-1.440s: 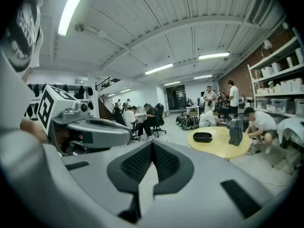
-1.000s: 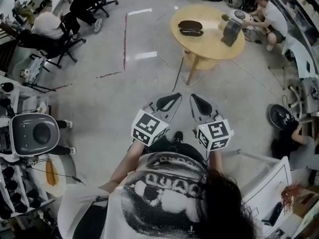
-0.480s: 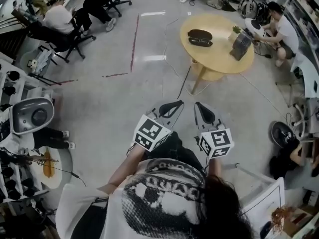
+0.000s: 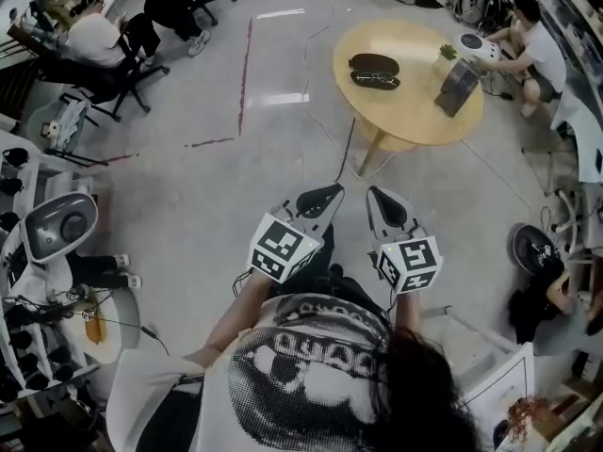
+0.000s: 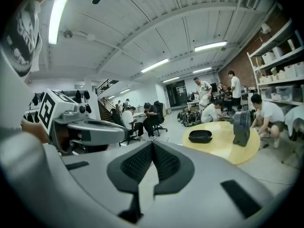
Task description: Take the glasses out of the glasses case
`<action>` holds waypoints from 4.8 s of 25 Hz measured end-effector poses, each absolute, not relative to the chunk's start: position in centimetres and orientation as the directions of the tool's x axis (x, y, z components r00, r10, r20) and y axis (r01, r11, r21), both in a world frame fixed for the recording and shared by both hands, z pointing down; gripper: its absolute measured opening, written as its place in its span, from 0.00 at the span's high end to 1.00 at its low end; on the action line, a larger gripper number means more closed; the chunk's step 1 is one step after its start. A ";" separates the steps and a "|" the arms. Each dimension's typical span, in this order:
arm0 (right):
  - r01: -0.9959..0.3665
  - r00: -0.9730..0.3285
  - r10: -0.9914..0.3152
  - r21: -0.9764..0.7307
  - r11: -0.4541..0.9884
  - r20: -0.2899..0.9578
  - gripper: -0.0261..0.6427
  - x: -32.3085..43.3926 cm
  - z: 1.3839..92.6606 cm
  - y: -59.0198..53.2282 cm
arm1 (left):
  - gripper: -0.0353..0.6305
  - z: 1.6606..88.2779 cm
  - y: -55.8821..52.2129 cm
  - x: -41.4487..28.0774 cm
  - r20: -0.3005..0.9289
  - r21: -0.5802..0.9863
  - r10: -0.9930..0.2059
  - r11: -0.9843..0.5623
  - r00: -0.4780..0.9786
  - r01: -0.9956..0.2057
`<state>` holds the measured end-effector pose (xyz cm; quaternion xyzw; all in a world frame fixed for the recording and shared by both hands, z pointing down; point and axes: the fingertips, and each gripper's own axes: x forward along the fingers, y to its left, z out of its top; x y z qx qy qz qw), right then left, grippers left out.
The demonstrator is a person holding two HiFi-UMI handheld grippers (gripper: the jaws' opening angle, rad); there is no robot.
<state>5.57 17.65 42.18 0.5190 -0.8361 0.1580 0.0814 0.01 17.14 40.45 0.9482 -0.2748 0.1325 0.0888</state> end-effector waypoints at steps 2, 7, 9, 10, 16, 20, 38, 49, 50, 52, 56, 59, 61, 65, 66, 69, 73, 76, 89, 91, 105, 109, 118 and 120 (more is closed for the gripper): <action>-0.896 -0.443 -0.843 -0.171 0.409 0.305 0.97 5.9 42.3 15.2 | 0.91 40.6 14.9 0.3 0.296 0.095 -0.491 -0.838 0.820 -0.537; -0.896 -0.444 -0.838 -0.146 0.420 0.317 0.97 5.1 41.8 7.9 | 0.91 40.2 7.3 -0.4 0.273 0.093 -0.497 -0.839 0.824 -0.537; -0.895 -0.446 -0.832 -0.141 0.423 0.330 0.97 5.0 41.6 5.3 | 0.91 39.8 4.3 -0.5 0.256 0.100 -0.499 -0.838 0.828 -0.536; -0.895 -0.445 -0.830 -0.138 0.424 0.337 0.97 4.9 41.6 4.0 | 0.91 39.6 2.8 -0.6 0.249 0.105 -0.499 -0.838 0.830 -0.536; -0.902 -0.431 -0.823 -0.141 0.409 0.370 0.97 4.0 42.3 -2.8 | 0.91 40.5 -3.9 -1.3 0.267 0.131 -0.472 -0.846 0.840 -0.517; -0.909 -0.416 -0.820 -0.142 0.393 0.394 0.96 3.8 43.0 -5.9 | 0.91 41.5 -7.1 -1.5 0.286 0.145 -0.442 -0.857 0.850 -0.494; -0.956 -0.292 -0.844 -0.156 0.248 0.449 0.95 7.9 45.8 -11.5 | 0.91 43.0 -12.3 2.6 0.304 0.175 -0.291 -0.919 0.907 -0.353; -0.947 -0.323 -0.790 -0.176 0.270 0.521 0.94 10.7 49.1 -12.6 | 0.91 44.4 -12.9 3.4 0.336 0.199 -0.337 -0.887 0.879 -0.417; -0.945 -0.327 -0.783 -0.176 0.275 0.529 0.94 11.2 49.5 -13.0 | 0.91 44.5 -13.1 3.6 0.341 0.200 -0.344 -0.883 0.875 -0.425; -0.943 -0.331 -0.769 -0.172 0.284 0.547 0.93 12.4 50.3 -13.8 | 0.91 44.8 -13.7 4.1 0.348 0.203 -0.358 -0.874 0.867 -0.442; -0.928 -0.367 -0.725 -0.171 0.332 0.583 0.92 14.6 52.1 -15.6 | 0.91 45.1 -15.2 5.4 0.360 0.195 -0.409 -0.846 0.838 -0.497; -0.916 -0.385 -0.689 -0.162 0.367 0.614 0.91 16.4 53.5 -16.9 | 0.91 45.0 -16.5 6.6 0.360 0.189 -0.447 -0.824 0.819 -0.534; -0.906 -0.396 -0.659 -0.154 0.394 0.640 0.90 17.4 54.7 -17.8 | 0.91 45.1 -17.2 7.3 0.361 0.188 -0.471 -0.808 0.805 -0.558; -0.880 -0.416 -0.577 -0.149 0.452 0.703 0.86 18.9 57.9 -19.3 | 0.91 45.6 -18.1 8.3 0.376 0.178 -0.511 -0.779 0.773 -0.601; -0.873 -0.419 -0.558 -0.148 0.465 0.716 0.86 19.2 58.7 -19.7 | 0.91 45.7 -18.3 8.5 0.378 0.175 -0.521 -0.771 0.765 -0.612; -0.853 -0.424 -0.507 -0.143 0.503 0.750 0.85 19.8 61.0 -21.2 | 0.91 45.7 -18.9 9.0 0.383 0.163 -0.556 -0.745 0.737 -0.647; -0.823 -0.401 -0.423 -0.118 0.555 0.813 0.84 20.1 63.7 -21.7 | 0.91 45.6 -19.3 9.2 0.385 0.150 -0.591 -0.718 0.709 -0.680; -0.793 -0.382 -0.367 -0.097 0.601 0.848 0.83 19.7 65.5 -21.8 | 0.91 45.7 -19.3 8.7 0.391 0.144 -0.630 -0.678 0.671 -0.721; -0.740 -0.296 -0.317 -0.006 0.673 0.901 0.89 18.6 68.1 -22.1 | 0.91 46.8 -19.0 8.0 0.407 0.150 -0.688 -0.598 0.600 -0.788; -0.726 -0.291 -0.309 0.001 0.688 0.905 0.90 18.5 68.1 -22.0 | 0.91 46.9 -19.0 8.1 0.409 0.149 -0.691 -0.594 0.596 -0.791; -0.750 -0.378 -0.374 -0.043 0.660 0.847 0.94 18.4 66.3 -22.3 | 0.91 47.5 -18.3 7.5 0.438 0.147 -0.685 -0.584 0.582 -0.798; -0.765 -0.405 -0.401 -0.065 0.641 0.822 0.94 18.6 64.9 -22.2 | 0.91 47.8 -18.3 7.6 0.448 0.148 -0.675 -0.591 0.586 -0.793; -0.782 -0.447 -0.473 -0.076 0.618 0.760 0.94 18.5 61.2 -22.3 | 0.91 48.1 -18.2 8.0 0.462 0.152 -0.645 -0.619 0.609 -0.771; -0.789 -0.450 -0.494 -0.072 0.610 0.744 0.94 18.4 60.3 -22.4 | 0.91 48.1 -18.3 8.0 0.461 0.152 -0.637 -0.629 0.617 -0.763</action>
